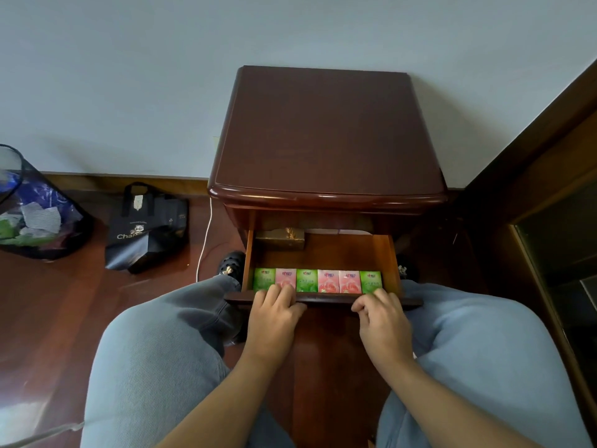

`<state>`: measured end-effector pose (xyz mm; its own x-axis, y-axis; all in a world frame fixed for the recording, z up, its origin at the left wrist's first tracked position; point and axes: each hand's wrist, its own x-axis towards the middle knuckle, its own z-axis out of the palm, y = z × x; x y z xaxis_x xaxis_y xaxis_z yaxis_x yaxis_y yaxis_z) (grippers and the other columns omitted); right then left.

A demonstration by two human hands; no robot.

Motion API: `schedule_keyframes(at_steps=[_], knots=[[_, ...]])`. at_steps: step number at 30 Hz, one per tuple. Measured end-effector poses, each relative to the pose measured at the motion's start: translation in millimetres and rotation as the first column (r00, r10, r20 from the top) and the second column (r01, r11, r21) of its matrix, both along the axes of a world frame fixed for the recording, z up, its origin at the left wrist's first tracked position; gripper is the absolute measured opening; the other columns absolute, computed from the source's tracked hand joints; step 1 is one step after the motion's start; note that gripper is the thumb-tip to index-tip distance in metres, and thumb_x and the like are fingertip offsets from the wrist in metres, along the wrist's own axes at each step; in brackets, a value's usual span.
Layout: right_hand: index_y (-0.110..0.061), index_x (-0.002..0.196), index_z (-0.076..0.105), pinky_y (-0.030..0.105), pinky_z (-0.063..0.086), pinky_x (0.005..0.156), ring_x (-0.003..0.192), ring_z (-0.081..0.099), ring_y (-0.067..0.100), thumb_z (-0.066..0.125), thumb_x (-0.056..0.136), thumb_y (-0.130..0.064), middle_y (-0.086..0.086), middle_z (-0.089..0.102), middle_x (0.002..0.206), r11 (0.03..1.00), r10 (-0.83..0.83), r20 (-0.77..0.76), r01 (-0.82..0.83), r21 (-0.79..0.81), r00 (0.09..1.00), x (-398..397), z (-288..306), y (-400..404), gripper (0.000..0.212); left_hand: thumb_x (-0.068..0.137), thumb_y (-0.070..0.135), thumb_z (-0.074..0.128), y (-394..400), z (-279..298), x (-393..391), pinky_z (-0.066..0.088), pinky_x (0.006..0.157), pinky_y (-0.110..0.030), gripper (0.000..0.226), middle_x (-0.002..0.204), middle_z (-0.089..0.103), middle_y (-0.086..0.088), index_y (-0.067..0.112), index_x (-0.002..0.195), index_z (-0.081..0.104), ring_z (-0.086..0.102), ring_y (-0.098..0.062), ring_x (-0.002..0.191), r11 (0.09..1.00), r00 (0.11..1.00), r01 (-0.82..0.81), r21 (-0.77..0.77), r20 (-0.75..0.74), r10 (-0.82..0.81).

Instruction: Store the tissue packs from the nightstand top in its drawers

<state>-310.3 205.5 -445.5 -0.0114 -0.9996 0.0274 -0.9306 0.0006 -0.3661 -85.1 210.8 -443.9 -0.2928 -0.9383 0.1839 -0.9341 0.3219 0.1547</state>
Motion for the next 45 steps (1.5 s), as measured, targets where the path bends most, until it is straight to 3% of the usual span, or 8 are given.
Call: schedule_keyframes(at_steps=[4,7,10,12,15,22,38,45], knots=[[-0.018,0.094,0.077,0.033,0.054,0.062,0.095,0.061,0.023,0.082,0.083,-0.006,0.000,0.061,0.099,0.998,-0.036,0.036,0.038,-0.044,0.999,6,-6,-8,0.017,0.086,0.020,0.067,-6,-5,-5,0.051,0.079,-0.041,0.027,0.107,0.067,-0.002,0.022,0.109,0.078,0.064,-0.027,0.099,0.998,0.998,-0.054,0.023,0.034,0.053],[-0.012,0.121,0.074,0.044,0.059,0.092,0.115,0.060,0.027,0.078,0.087,-0.011,0.005,0.061,0.117,1.000,0.013,0.030,-0.013,-0.003,0.999,11,-11,-7,0.034,0.085,0.032,0.043,-9,0,-8,0.050,0.088,-0.044,0.052,0.119,0.066,-0.004,0.018,0.126,0.072,0.061,-0.030,0.117,0.989,0.996,-0.088,0.119,0.038,0.084],[-0.017,0.151,0.052,0.046,0.045,0.117,0.146,0.042,0.029,0.070,0.094,-0.017,0.001,0.047,0.149,0.992,0.037,-0.005,-0.036,0.119,0.999,16,-13,-11,0.060,0.085,0.025,0.060,-12,-6,-9,0.047,0.100,-0.048,0.067,0.143,0.058,-0.008,0.020,0.151,0.052,0.052,-0.031,0.134,0.961,0.985,-0.165,0.222,0.086,0.149],[-0.020,0.163,0.033,0.041,0.043,0.119,0.153,0.030,0.029,0.068,0.094,-0.023,0.001,0.029,0.164,0.983,0.074,-0.058,-0.063,0.173,0.996,17,-14,-14,0.078,0.088,0.025,0.062,-15,-12,-8,0.043,0.107,-0.047,0.089,0.162,0.037,-0.009,0.023,0.165,0.019,0.035,-0.031,0.149,0.932,0.983,-0.174,0.317,0.112,0.145],[-0.020,0.168,0.010,0.044,0.036,0.124,0.158,0.017,0.030,0.066,0.093,-0.026,0.007,0.005,0.172,0.971,0.110,-0.088,-0.088,0.220,0.990,17,-20,-15,0.094,0.093,0.024,0.056,-22,-23,-3,0.034,0.116,-0.045,0.106,0.173,0.000,-0.006,0.025,0.160,-0.025,-0.002,-0.027,0.160,0.904,0.980,-0.157,0.398,0.178,0.091],[-0.023,0.161,-0.028,0.047,0.003,0.132,0.159,-0.023,0.022,0.054,0.098,-0.024,0.002,-0.033,0.169,0.935,0.141,-0.090,-0.103,0.338,0.986,20,-31,-37,0.104,0.093,0.022,0.054,-36,-30,5,0.025,0.124,-0.049,0.109,0.167,-0.034,-0.004,0.025,0.155,-0.035,-0.021,-0.026,0.157,0.863,0.979,-0.177,0.473,0.171,0.107],[-0.024,0.165,-0.017,0.040,-0.005,0.131,0.160,-0.019,0.015,0.056,0.100,-0.019,-0.004,-0.033,0.169,0.934,0.094,0.025,-0.097,0.343,0.995,24,-30,-88,0.098,0.092,0.016,0.051,-85,-40,10,0.026,0.124,-0.046,0.109,0.161,-0.044,-0.009,0.027,0.153,-0.039,-0.016,-0.032,0.158,0.869,0.987,-0.160,0.468,0.100,0.127],[-0.022,0.167,0.010,0.039,0.015,0.132,0.162,-0.003,0.016,0.060,0.097,-0.009,-0.005,-0.012,0.175,0.954,0.063,0.118,-0.095,0.284,0.991,25,-15,-84,0.087,0.092,0.018,0.055,-82,-25,5,0.026,0.124,-0.044,0.111,0.167,-0.031,-0.011,0.026,0.155,-0.035,-0.007,-0.031,0.159,0.857,0.980,-0.192,0.478,0.134,0.145]])
